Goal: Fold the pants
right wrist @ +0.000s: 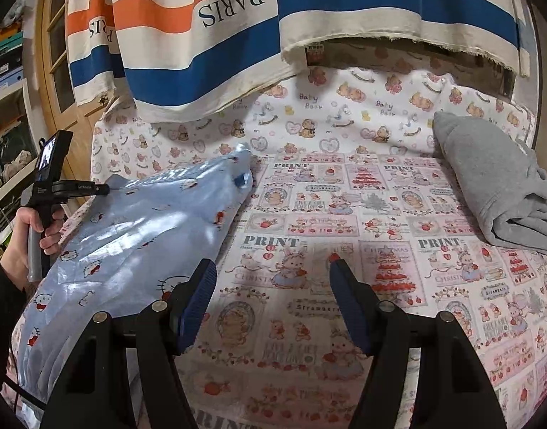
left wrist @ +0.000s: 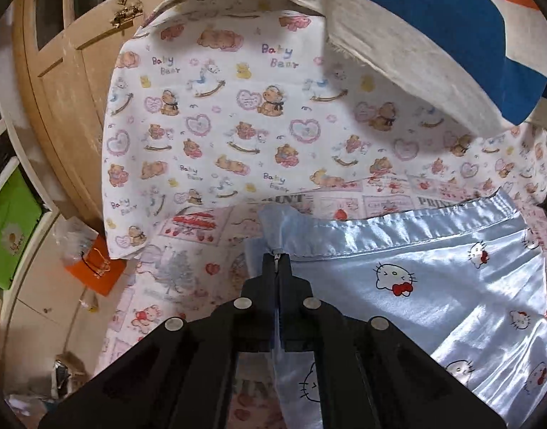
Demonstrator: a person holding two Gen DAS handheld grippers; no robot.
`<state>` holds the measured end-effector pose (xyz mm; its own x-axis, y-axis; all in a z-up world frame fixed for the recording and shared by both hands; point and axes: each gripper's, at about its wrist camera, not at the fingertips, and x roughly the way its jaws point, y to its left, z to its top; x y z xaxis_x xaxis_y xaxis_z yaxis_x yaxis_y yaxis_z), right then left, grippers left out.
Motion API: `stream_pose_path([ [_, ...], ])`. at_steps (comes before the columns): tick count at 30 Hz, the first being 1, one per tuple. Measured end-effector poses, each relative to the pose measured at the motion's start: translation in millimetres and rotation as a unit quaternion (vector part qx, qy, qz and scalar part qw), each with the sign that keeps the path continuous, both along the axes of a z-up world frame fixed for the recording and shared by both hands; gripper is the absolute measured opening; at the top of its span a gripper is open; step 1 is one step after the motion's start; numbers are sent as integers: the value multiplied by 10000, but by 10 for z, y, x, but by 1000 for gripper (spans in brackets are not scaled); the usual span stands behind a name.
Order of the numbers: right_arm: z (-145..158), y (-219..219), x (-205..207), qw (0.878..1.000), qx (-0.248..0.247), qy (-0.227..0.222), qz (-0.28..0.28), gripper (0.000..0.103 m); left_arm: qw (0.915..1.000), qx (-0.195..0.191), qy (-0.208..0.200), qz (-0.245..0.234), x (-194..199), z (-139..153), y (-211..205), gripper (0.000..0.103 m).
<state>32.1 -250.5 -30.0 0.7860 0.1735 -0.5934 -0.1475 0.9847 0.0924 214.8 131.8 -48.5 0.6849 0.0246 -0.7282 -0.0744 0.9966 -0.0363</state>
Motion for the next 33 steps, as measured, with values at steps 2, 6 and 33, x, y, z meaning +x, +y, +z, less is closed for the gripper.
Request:
stream_pose_path([
  [2, -5, 10, -3, 10000, -21, 11, 3, 67, 10000, 21, 68, 29, 12, -26, 13, 1],
  [6, -6, 18, 1, 10000, -13, 2, -7, 67, 9997, 77, 172, 153, 27, -68, 60, 2],
  [33, 410, 81, -1531, 9834, 595, -1375, 1027, 45, 9598, -172, -2801, 4, -3169, 527, -637, 42],
])
